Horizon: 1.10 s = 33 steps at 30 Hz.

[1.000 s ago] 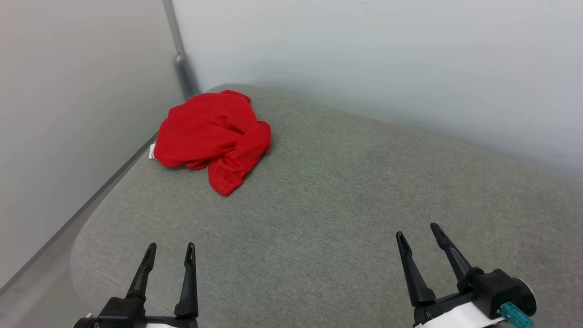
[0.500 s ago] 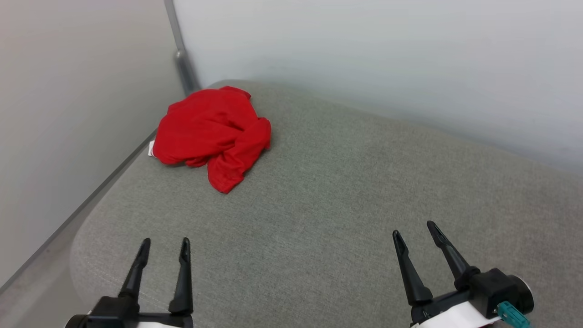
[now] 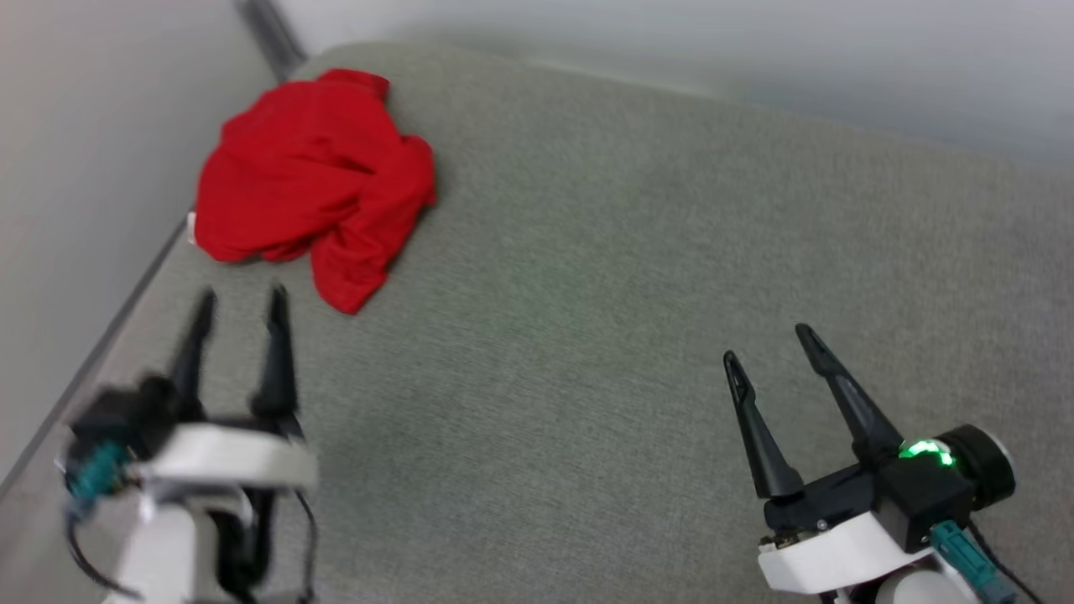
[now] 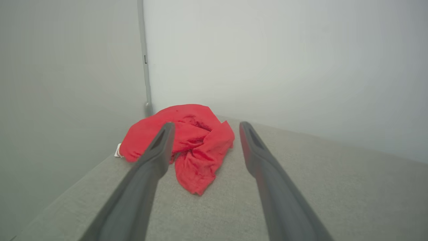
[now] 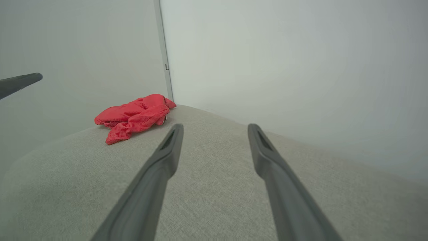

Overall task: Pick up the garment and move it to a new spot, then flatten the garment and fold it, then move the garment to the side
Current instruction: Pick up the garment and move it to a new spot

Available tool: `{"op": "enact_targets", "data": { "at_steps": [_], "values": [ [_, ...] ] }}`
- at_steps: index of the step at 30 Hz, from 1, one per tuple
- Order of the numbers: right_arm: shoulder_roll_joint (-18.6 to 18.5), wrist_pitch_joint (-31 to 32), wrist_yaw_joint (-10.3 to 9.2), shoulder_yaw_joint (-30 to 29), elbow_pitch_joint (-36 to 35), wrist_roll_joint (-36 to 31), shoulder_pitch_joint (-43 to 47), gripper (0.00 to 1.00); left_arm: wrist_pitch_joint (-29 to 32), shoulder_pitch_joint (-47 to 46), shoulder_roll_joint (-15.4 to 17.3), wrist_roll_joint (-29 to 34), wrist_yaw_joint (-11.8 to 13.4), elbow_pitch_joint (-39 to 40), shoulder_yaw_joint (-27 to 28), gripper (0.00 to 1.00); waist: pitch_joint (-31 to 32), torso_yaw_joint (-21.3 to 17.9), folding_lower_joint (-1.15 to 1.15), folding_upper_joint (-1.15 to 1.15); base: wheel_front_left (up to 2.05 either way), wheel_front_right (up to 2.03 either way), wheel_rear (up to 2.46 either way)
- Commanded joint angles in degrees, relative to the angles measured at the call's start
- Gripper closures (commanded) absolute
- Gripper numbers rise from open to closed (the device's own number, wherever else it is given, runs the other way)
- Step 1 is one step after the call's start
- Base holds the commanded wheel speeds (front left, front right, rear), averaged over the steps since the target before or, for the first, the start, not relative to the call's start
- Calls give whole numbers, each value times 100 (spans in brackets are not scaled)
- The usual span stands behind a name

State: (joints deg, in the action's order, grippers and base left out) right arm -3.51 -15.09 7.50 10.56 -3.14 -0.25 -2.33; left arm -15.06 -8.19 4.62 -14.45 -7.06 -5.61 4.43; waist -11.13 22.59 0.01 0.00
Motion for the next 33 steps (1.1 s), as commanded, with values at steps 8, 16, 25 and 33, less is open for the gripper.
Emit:
{"op": "enact_targets", "data": {
  "at_steps": [8, 16, 25, 33],
  "values": [
    [-237, 8, -2, 50, -416, -227, -315, 0, 780, -2321, 1873, -940, -40, -1498, -646, 0, -1140, -749, -1, 0, 0, 0, 0],
    [-299, 63, -2, 123, -601, -423, -489, 0, 2705, -3760, 3459, -2480, -34, -2270, -1964, 0, -1828, -1115, -1, 0, 0, 0, 0],
    [-272, 61, -2, 82, -759, -522, -581, 0, 4953, -4486, 4197, -4413, -36, -2675, -2463, 0, -2360, -1483, -1, 0, 0, 0, 0],
    [-239, 34, -2, 42, -823, -590, -613, 0, 5612, -4640, 4193, -4956, -36, -3195, -2605, 0, -2609, -1619, -1, 0, 0, 0, 0]
  ]
}}
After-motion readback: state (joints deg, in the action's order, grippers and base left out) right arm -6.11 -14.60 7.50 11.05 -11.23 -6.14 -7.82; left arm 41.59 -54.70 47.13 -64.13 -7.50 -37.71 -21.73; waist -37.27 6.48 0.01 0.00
